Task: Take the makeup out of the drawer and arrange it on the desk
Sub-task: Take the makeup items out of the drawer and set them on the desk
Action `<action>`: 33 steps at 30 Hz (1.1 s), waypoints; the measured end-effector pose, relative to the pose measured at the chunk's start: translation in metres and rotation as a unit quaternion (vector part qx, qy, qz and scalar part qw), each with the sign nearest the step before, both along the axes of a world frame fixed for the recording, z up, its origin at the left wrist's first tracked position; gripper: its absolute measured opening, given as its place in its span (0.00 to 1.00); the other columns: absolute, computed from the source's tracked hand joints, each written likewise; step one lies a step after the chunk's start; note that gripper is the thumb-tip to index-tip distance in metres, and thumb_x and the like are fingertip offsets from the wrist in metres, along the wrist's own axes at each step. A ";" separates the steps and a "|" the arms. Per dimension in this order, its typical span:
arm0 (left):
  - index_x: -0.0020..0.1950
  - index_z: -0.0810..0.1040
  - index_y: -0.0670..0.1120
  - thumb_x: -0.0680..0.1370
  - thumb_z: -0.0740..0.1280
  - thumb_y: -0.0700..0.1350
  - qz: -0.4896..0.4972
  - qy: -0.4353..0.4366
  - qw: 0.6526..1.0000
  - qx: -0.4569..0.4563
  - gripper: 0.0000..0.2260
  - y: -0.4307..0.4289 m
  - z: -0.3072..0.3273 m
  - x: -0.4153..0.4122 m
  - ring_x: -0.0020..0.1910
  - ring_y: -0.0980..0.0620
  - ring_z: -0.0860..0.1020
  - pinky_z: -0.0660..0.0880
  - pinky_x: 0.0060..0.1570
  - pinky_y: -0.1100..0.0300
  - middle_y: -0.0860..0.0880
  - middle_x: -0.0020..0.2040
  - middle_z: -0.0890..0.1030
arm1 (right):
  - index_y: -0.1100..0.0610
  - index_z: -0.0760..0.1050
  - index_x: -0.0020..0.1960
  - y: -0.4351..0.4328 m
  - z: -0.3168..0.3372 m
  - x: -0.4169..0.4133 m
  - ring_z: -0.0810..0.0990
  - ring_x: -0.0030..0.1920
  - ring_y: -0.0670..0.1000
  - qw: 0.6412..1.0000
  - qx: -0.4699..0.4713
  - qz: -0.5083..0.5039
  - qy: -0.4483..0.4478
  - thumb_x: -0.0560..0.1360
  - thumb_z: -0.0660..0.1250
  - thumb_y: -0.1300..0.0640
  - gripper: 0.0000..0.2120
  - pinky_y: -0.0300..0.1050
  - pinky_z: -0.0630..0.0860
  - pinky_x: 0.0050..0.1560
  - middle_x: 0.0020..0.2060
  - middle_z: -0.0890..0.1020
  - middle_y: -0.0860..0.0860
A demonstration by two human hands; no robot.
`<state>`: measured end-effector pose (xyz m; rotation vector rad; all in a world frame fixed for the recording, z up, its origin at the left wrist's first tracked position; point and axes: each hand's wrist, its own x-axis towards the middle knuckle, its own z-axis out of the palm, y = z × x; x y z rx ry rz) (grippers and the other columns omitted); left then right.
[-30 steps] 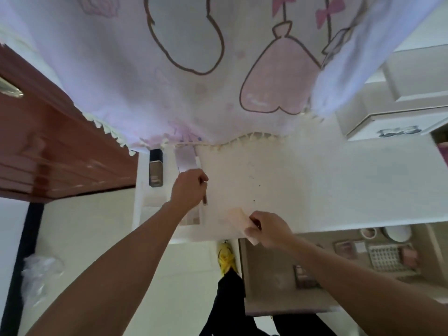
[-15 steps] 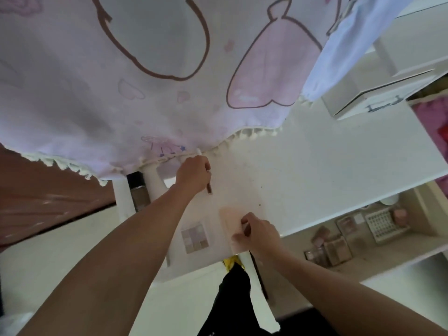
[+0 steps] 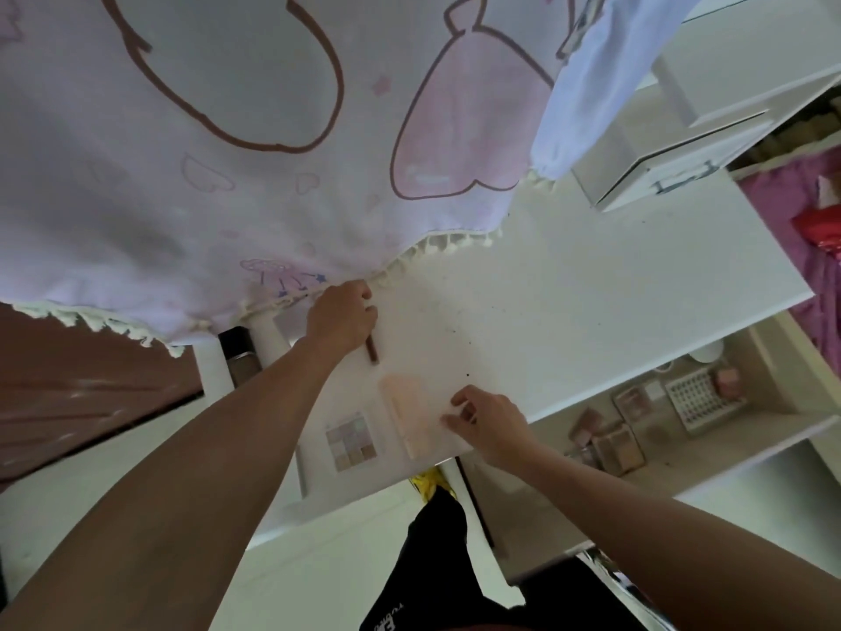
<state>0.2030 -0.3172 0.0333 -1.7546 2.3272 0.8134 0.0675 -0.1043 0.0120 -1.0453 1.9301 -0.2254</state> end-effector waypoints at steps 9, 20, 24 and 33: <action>0.54 0.79 0.49 0.77 0.65 0.48 -0.025 0.087 0.996 0.014 0.08 0.086 0.038 -0.068 0.46 0.46 0.79 0.76 0.47 0.54 0.50 0.39 0.80 | 0.49 0.77 0.53 0.077 0.006 -0.108 0.79 0.43 0.45 0.998 0.009 -0.007 0.054 0.77 0.67 0.46 0.09 0.42 0.74 0.45 0.40 0.79 0.42; 0.57 0.79 0.48 0.77 0.66 0.47 0.021 0.064 0.993 0.100 0.10 0.281 -0.015 -0.150 0.48 0.49 0.79 0.76 0.48 0.56 0.49 0.46 0.82 | 0.52 0.76 0.54 0.166 -0.048 -0.253 0.80 0.53 0.57 0.969 0.085 0.189 0.132 0.77 0.64 0.47 0.11 0.47 0.75 0.49 0.51 0.81 0.52; 0.62 0.76 0.50 0.77 0.65 0.48 0.059 -0.003 0.979 0.193 0.14 0.335 -0.051 -0.164 0.55 0.46 0.78 0.76 0.52 0.54 0.46 0.53 0.81 | 0.52 0.74 0.59 0.169 -0.066 -0.274 0.79 0.57 0.56 0.931 0.104 0.317 0.151 0.76 0.62 0.51 0.12 0.48 0.77 0.50 0.55 0.79 0.53; 0.66 0.72 0.47 0.78 0.63 0.46 0.080 -0.035 0.972 0.219 0.16 0.387 -0.116 -0.176 0.58 0.44 0.75 0.74 0.52 0.53 0.46 0.61 0.73 | 0.51 0.69 0.68 0.137 -0.130 -0.240 0.68 0.66 0.57 0.850 -0.029 0.481 0.214 0.73 0.66 0.59 0.25 0.55 0.76 0.57 0.65 0.71 0.54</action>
